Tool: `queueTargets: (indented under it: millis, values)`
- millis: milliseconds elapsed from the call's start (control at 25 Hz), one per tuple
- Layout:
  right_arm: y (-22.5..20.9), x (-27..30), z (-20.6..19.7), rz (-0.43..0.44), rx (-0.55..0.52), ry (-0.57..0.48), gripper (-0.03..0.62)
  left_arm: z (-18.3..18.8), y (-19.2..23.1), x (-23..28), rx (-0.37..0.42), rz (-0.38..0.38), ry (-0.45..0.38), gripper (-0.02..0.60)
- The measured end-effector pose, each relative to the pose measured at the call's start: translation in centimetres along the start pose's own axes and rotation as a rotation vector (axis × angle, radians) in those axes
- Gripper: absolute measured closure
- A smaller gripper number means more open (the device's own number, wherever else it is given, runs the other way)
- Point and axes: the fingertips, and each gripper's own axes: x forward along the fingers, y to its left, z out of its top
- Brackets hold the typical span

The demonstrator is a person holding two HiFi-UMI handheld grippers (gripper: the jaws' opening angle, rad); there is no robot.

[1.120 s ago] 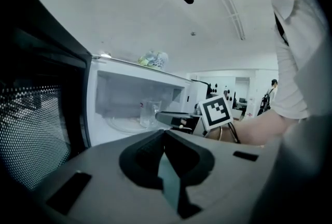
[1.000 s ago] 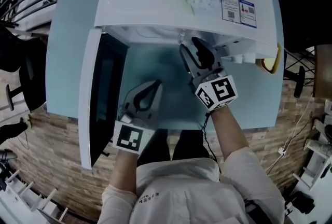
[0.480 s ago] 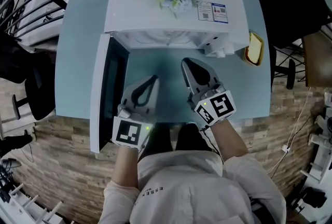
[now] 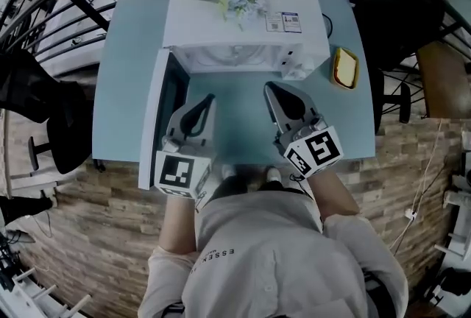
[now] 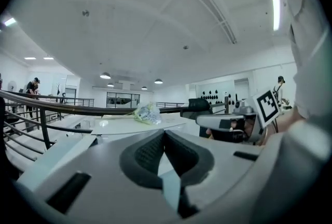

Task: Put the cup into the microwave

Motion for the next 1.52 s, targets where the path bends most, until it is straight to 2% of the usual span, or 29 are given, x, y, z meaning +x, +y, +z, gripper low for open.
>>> queueTargets:
  millis: [120,360,680,840,1080,1240,1520]
  values:
    - [0.0,-1.0,1.3,-0.015,-0.022,-0.008,0.577,1.5,-0.3,-0.8,-0.012,-0.012,-0.029,0.580]
    - [0.0,-2.2,2.7,-0.028,-0.066,-0.034,0.577,2.4,-0.3,-1.4,0.018,-0.011,-0.043,0.580]
    - [0.4,-2.5,3.5,-0.005,-0.095,-0.060,0.579,3.4,-0.6,-1.6,0.030,-0.003,-0.067,0.579]
    - [0.5,-2.5,3.3,0.020,-0.091,-0.059,0.579,3.6,-0.8,-1.7,0.042,0.006,-0.083,0.580]
    - [-0.7,-2.6,3.2,-0.019,-0.071,-0.054,0.579,3.6,-1.1,-1.9,0.046,0.027,-0.079,0.580]
    - [-1.0,-2.7,2.8,-0.013,-0.038,-0.047,0.577,3.7,-1.4,-1.8,0.045,0.035,-0.078,0.579]
    - [-1.5,-2.7,2.8,-0.007,-0.042,-0.049,0.578,4.0,-1.6,-1.2,0.055,0.053,-0.082,0.580]
